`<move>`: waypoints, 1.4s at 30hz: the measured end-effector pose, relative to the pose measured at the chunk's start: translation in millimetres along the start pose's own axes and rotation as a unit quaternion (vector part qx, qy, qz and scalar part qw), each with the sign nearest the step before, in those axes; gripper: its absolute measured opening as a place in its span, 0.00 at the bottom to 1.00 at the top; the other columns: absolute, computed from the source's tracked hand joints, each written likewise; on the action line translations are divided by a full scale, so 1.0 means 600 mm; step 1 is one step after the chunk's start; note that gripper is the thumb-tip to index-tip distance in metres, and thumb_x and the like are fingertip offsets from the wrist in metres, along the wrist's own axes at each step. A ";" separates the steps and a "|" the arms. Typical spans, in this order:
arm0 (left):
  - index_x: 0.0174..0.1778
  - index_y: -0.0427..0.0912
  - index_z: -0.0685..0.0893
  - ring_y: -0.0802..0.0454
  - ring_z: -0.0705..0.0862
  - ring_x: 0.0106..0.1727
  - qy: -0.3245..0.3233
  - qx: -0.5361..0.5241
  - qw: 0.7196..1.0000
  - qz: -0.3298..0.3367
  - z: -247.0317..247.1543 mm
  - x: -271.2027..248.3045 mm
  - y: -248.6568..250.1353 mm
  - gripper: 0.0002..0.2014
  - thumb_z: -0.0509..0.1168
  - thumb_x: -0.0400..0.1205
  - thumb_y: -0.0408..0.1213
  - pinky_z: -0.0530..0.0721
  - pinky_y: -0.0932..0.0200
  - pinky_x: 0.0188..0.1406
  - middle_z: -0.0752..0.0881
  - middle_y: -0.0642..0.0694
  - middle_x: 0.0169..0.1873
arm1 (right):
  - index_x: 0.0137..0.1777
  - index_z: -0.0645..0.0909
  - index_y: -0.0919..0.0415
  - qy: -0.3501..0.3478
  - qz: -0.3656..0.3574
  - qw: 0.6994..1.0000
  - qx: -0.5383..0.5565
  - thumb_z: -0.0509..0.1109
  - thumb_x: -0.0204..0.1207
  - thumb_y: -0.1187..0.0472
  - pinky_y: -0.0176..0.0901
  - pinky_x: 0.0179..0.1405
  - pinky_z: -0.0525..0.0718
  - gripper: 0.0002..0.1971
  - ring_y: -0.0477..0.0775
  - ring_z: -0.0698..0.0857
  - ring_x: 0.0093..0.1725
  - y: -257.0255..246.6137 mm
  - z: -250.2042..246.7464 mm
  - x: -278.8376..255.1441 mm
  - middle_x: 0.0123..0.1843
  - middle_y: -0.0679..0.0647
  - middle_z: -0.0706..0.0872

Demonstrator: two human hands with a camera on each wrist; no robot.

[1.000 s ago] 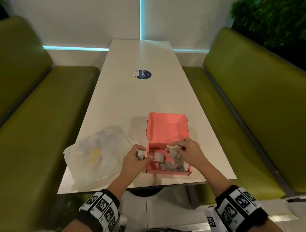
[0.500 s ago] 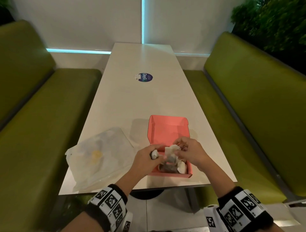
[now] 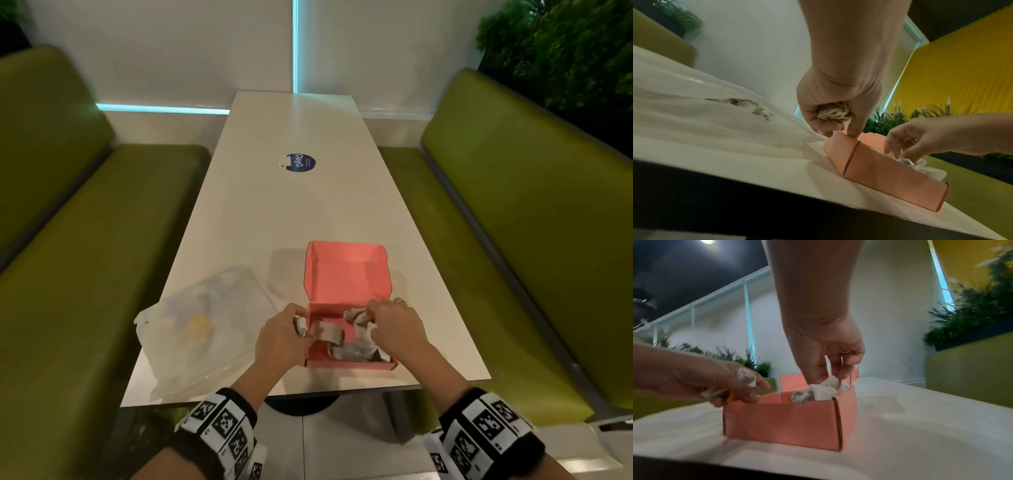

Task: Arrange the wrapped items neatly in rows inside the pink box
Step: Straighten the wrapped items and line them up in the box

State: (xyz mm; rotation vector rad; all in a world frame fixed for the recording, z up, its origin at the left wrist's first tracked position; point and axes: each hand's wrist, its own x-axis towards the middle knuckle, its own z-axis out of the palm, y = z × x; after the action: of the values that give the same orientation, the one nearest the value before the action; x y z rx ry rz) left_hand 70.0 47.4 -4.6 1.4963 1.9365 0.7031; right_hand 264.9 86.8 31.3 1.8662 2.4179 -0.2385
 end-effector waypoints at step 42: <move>0.42 0.29 0.84 0.60 0.74 0.26 0.009 -0.349 0.935 0.062 -0.051 0.014 0.076 0.09 0.70 0.79 0.33 0.72 0.71 0.24 0.78 0.47 0.26 | 0.63 0.74 0.52 -0.139 -0.044 0.845 0.515 0.75 0.72 0.63 0.44 0.40 0.81 0.21 0.47 0.86 0.36 -0.049 -0.057 0.012 0.49 0.51 0.89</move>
State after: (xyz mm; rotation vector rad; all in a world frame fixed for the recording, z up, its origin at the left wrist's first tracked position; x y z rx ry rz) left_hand 76.4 64.3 48.0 1.1523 1.3749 1.2966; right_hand 235.8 92.1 66.2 1.7329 2.2971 -1.9789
